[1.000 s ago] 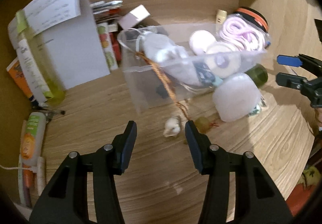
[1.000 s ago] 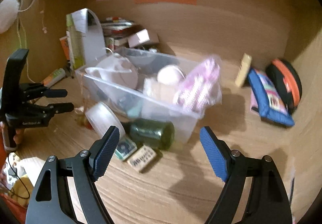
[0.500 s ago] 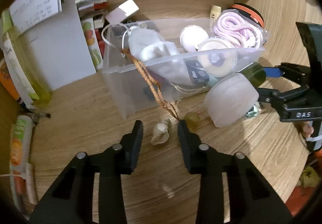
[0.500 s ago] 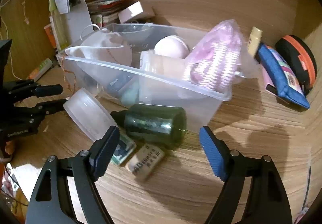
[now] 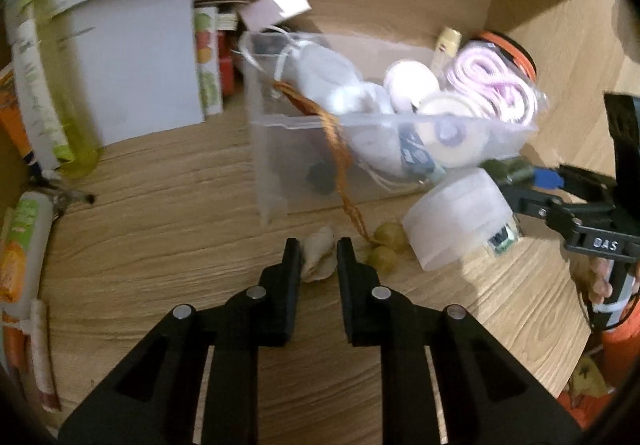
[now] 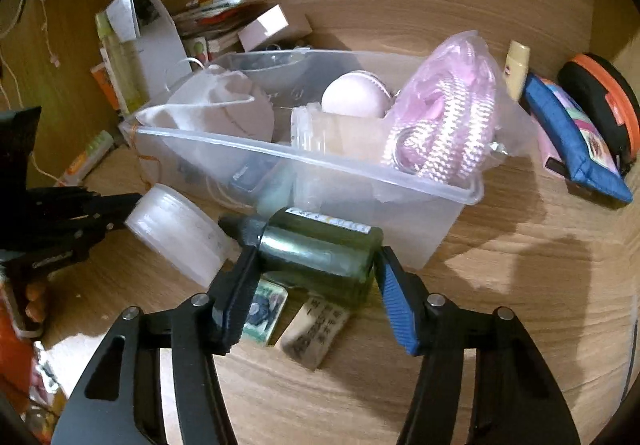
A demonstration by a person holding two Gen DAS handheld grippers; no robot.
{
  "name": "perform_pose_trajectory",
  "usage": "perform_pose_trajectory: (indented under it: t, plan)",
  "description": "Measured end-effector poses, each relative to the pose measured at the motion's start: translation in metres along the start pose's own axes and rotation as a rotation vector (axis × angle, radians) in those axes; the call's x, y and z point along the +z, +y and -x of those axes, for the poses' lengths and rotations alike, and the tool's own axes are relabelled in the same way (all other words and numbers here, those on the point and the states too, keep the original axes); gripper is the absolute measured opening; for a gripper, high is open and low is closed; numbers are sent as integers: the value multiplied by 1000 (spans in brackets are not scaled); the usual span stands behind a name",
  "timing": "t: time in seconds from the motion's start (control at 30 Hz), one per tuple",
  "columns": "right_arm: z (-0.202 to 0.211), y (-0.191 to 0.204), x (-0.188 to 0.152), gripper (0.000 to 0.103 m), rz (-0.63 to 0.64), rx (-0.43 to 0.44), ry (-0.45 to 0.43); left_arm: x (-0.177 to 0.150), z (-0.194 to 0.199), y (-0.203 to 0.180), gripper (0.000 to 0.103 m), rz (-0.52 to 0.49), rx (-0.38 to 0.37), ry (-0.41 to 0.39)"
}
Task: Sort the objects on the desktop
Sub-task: 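Grasp the dark green bottle with the right tool, then carry the green bottle with the right tool and release it into the box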
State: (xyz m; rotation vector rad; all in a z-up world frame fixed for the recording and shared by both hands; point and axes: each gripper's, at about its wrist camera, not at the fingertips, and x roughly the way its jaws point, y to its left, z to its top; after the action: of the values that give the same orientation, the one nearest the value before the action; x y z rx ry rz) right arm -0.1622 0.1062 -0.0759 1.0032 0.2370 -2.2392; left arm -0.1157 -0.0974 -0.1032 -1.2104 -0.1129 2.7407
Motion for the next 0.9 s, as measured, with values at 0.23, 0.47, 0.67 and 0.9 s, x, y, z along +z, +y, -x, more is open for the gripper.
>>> perform_pose_trajectory:
  t: [0.23,0.47,0.67,0.9]
  plan:
    - [20,-9,-6,55,-1,-5,-30,-10,22,-2,17,5,55,-69]
    - [39,-19,-12,55,-21,-8,-70,-10,36,-2,17,22,58,-105]
    - [66,-22,-8,55,-33,-3,-134,-3,55,-12,17,20,56,-164]
    - [89,-18,6,55,-7,4,-216,13,71,-26,17,19,24,-243]
